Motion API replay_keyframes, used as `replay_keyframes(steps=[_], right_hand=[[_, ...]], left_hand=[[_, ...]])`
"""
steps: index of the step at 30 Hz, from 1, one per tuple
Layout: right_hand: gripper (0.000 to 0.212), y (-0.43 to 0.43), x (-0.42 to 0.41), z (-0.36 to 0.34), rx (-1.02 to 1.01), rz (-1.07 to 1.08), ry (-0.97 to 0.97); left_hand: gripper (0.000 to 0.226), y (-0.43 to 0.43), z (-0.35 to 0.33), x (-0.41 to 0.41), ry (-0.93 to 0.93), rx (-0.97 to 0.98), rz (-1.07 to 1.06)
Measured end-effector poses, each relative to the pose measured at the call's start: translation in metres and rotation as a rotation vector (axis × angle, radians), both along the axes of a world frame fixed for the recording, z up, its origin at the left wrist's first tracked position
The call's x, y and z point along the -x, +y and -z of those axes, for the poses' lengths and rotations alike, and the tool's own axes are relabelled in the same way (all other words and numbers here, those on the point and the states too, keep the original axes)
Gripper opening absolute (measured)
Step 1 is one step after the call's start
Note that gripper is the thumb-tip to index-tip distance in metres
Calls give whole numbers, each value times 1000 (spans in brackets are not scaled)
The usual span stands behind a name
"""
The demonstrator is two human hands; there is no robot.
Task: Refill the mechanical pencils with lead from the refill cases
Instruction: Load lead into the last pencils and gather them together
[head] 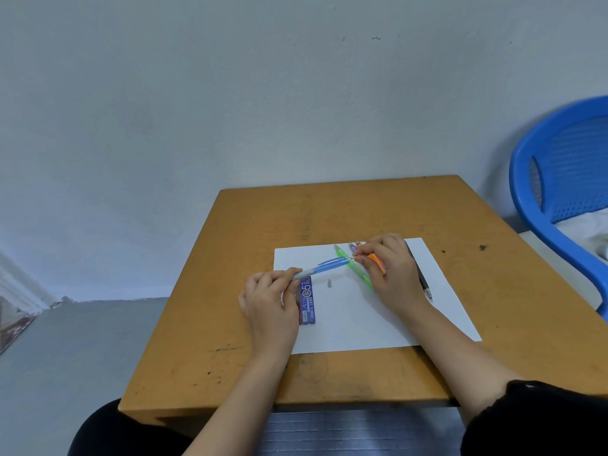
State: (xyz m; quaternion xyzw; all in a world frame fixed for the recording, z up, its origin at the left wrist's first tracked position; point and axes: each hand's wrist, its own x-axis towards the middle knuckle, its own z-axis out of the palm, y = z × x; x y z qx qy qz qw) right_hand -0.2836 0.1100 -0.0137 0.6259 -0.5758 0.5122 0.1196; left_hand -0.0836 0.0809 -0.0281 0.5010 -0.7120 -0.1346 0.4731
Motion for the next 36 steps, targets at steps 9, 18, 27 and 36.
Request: replay_keyframes(steps=[9, 18, 27, 36], right_hand=[[12, 2, 0, -1, 1, -11, 34], [19, 0, 5, 1, -3, 7, 164], [25, 3, 5, -1, -68, -56, 86], [18, 5, -7, 0, -284, -124, 51]], left_hand=[[24, 0, -1, 0, 19, -16, -8], [24, -2, 3, -1, 6, 39, 15], [25, -3, 6, -1, -45, 97, 25], [24, -3, 3, -2, 1, -75, -126]])
